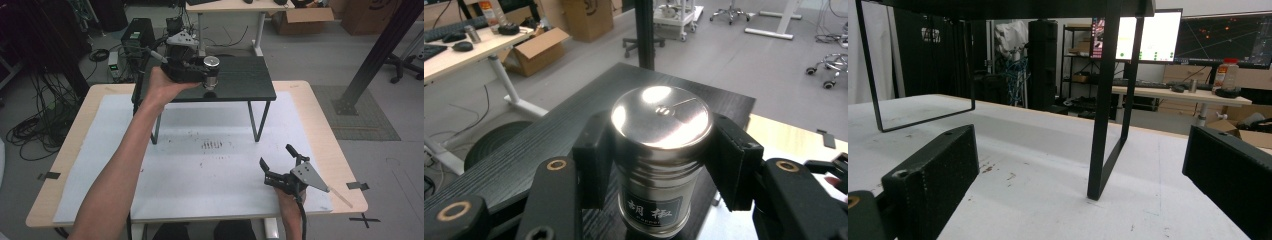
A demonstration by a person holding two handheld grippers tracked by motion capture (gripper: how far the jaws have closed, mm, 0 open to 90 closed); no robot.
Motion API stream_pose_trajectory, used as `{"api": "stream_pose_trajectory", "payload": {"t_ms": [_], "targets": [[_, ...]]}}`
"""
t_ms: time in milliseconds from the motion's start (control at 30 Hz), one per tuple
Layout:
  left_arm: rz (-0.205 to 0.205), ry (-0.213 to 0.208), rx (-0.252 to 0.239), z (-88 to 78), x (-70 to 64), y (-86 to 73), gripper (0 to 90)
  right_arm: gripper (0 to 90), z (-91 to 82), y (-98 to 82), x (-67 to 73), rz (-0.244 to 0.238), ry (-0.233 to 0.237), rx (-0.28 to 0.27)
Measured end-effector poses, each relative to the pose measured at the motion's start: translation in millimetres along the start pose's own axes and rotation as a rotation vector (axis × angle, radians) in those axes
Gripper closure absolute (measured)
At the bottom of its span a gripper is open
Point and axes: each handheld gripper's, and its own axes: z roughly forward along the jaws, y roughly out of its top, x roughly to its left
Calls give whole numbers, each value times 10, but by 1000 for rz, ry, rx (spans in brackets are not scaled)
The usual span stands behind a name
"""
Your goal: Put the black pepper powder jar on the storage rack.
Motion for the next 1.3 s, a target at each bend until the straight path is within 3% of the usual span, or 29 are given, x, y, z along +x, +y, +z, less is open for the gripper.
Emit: {"api": "stream_pose_trajectory", "payload": {"t_ms": [167, 533, 933, 1300], "targets": [[-15, 18, 23, 99, 65, -45, 491, 13, 1, 0, 1, -1, 2, 4], [-45, 20, 34, 144, 110, -99, 490, 15, 2, 1, 5, -4, -1, 2], [-76, 9, -1, 154, 152, -165, 489, 16, 2, 1, 4, -5, -1, 1], [-64, 14, -6, 154, 147, -174, 489, 16, 2, 1, 5, -5, -1, 2]]}}
